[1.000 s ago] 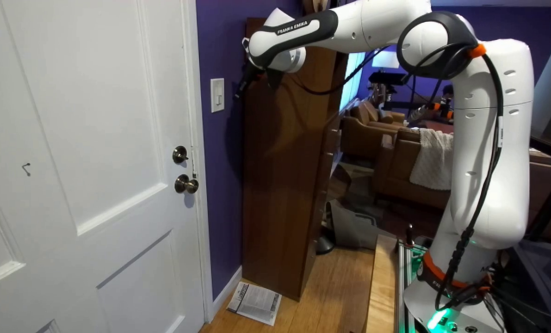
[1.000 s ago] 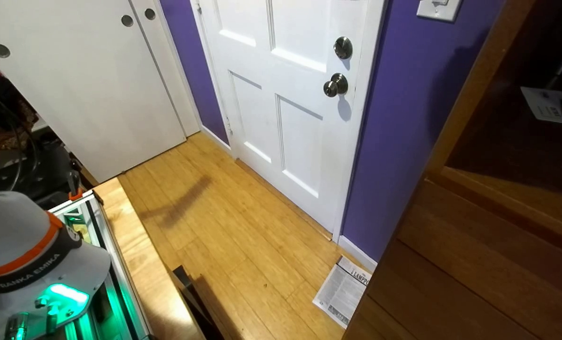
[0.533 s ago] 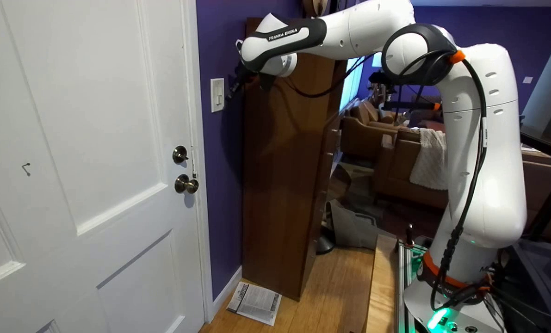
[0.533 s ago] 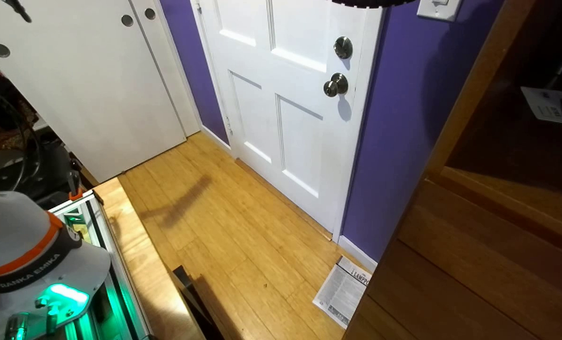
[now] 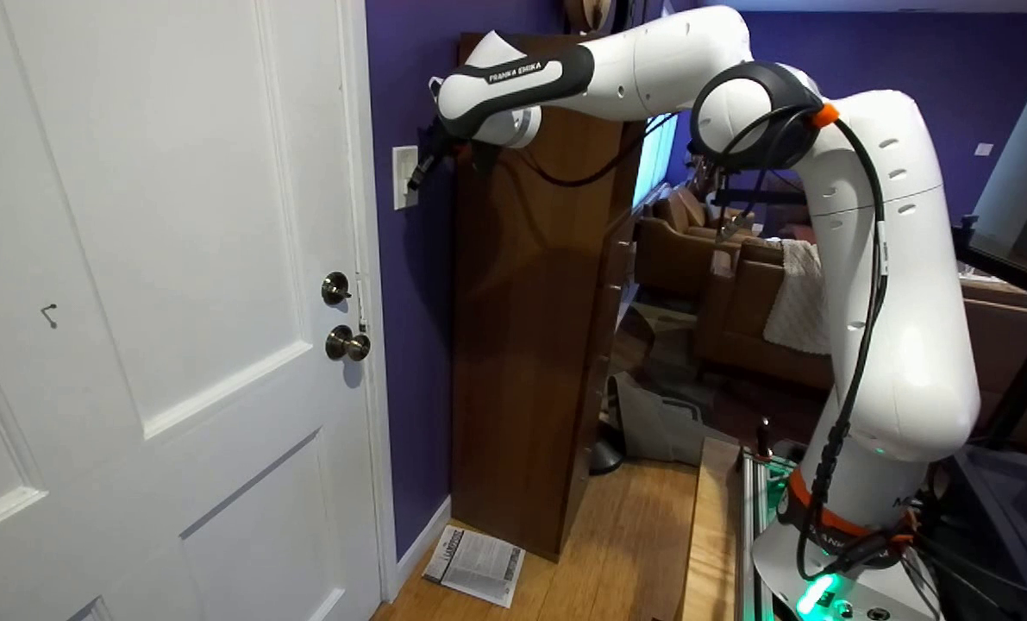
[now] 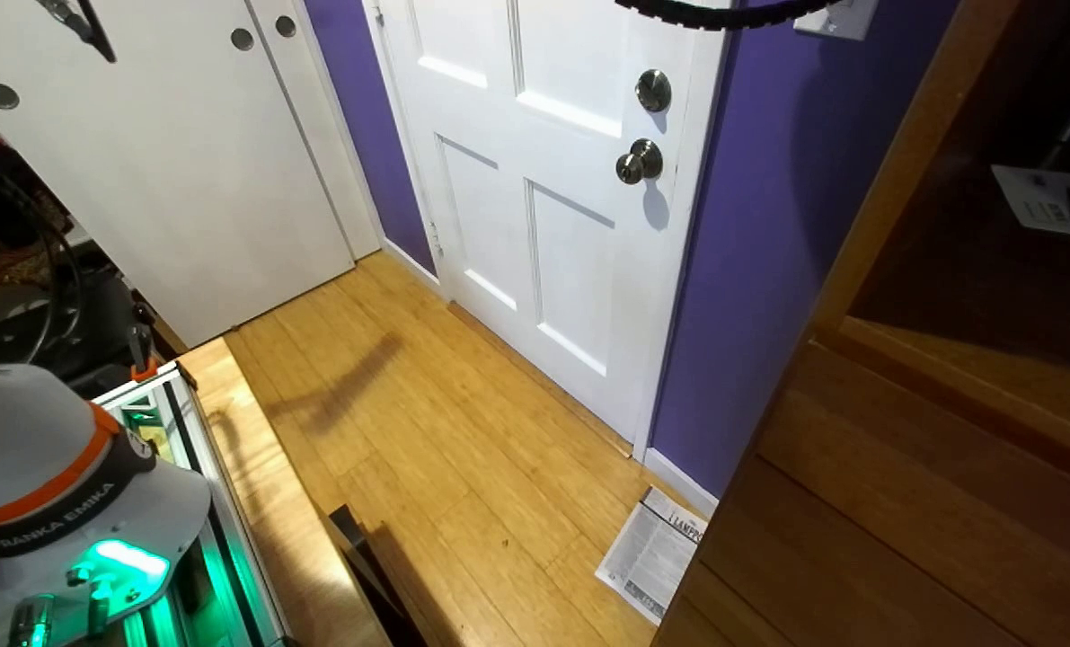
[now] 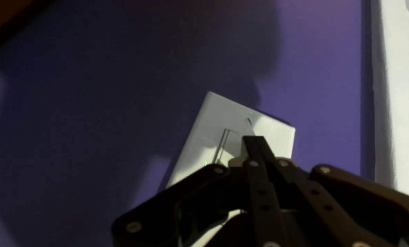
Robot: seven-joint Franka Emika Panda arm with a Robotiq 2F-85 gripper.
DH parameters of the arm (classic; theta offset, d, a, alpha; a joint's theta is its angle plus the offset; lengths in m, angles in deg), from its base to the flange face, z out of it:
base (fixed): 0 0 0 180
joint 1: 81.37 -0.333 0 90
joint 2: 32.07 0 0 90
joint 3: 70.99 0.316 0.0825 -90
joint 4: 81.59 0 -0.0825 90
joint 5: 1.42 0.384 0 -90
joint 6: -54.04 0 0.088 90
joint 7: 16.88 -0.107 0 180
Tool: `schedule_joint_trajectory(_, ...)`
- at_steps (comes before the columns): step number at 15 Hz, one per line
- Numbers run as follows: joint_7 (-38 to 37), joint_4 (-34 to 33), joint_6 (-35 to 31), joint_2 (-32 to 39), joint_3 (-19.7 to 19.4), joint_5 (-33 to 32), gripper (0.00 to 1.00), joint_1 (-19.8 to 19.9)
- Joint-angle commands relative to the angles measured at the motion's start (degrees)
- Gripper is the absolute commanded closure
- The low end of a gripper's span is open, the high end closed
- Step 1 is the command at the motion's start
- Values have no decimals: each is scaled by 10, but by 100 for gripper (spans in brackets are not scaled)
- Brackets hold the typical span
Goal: Turn off the light
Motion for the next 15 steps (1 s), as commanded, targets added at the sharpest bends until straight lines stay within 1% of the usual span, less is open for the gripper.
schedule_joint_trajectory(1,14,-26,-3,21,20,6,100,18)
schedule_joint_trajectory(10,14,-30,3,23,44,26,100,35)
schedule_joint_trajectory(15,0,-36,7,25,54,65,100,43)
